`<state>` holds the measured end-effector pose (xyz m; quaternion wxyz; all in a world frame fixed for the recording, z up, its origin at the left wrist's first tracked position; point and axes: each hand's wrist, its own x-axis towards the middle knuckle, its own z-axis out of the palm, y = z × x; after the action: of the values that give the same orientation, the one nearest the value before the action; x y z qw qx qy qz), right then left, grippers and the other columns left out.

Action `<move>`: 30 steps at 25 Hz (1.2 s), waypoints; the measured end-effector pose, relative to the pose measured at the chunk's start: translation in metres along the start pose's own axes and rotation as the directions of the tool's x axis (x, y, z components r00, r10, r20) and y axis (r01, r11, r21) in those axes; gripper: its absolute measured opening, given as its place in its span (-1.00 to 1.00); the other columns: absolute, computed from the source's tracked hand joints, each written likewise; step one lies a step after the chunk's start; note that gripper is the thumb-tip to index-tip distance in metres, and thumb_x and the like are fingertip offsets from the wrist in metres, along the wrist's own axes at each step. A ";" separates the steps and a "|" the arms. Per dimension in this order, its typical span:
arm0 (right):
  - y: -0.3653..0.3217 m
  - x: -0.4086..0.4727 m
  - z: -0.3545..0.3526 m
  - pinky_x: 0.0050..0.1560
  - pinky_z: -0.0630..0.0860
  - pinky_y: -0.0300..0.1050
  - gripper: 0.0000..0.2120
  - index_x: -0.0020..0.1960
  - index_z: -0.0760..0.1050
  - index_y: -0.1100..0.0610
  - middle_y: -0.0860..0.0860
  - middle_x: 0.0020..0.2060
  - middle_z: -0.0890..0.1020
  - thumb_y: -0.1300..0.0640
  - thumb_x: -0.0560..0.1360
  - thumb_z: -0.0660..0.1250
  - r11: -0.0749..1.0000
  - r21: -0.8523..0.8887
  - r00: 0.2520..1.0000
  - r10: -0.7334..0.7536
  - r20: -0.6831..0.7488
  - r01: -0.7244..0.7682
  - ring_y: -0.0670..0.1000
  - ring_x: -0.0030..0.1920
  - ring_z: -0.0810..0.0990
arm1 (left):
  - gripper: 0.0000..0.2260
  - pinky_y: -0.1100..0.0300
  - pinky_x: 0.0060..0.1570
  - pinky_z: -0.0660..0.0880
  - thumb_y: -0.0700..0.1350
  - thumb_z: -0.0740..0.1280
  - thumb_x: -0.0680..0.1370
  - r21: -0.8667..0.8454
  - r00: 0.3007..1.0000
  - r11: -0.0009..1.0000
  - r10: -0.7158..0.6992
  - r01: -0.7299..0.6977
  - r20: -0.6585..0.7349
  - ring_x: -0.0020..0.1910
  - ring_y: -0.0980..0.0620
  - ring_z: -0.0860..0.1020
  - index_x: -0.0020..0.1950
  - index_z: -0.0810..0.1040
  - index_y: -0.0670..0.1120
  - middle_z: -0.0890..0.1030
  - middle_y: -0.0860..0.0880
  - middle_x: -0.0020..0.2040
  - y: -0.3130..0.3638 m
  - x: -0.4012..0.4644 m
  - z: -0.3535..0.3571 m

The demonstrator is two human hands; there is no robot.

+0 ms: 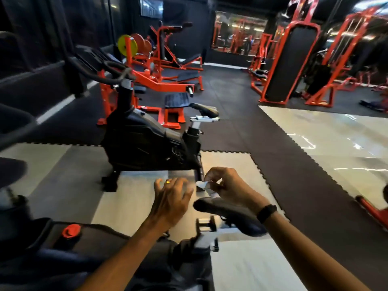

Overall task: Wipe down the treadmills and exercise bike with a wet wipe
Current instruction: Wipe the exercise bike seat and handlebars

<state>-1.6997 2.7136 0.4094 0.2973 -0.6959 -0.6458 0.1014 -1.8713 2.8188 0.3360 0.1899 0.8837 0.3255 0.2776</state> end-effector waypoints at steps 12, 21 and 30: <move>0.140 -0.020 -0.025 -0.09 0.59 -0.27 -0.93 -0.02 0.63 0.22 0.01 -0.12 0.66 0.35 0.52 0.42 0.990 0.092 0.981 -0.116 0.153 0.103 -0.14 -0.14 0.63 | -0.72 -0.02 0.14 0.46 -0.29 0.49 0.43 -0.075 0.923 0.921 -0.384 0.381 -0.018 0.09 -0.26 0.56 0.13 0.64 -0.23 0.64 -0.20 0.06 0.028 -0.006 0.101; 0.113 0.066 0.051 -0.16 0.45 -0.20 -0.87 -0.02 0.60 0.22 0.02 -0.13 0.64 0.24 0.55 0.28 0.951 0.130 0.862 -0.308 0.402 0.280 -0.01 -0.16 0.58 | -0.61 0.27 -0.03 0.56 -0.03 0.55 0.38 -0.450 0.829 0.801 -0.522 0.395 -0.201 0.03 0.05 0.63 0.18 0.63 -0.07 0.64 0.05 0.03 0.023 -0.024 0.114; 0.100 0.100 0.100 -0.12 0.48 -0.22 -0.79 -0.08 0.64 0.20 0.07 -0.14 0.65 0.44 0.39 0.34 0.778 0.280 0.522 -0.597 0.609 0.563 0.02 -0.13 0.59 | -0.50 0.29 -0.09 0.52 0.24 0.53 0.20 -0.571 0.519 0.557 -0.818 0.603 -0.249 -0.06 0.23 0.60 0.07 0.56 0.13 0.65 0.13 -0.05 0.042 -0.033 0.128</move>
<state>-1.6540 2.8389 0.2993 0.0779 -0.3488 -0.8986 0.2544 -1.7935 2.7462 0.2467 0.3824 0.4995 0.6356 0.4474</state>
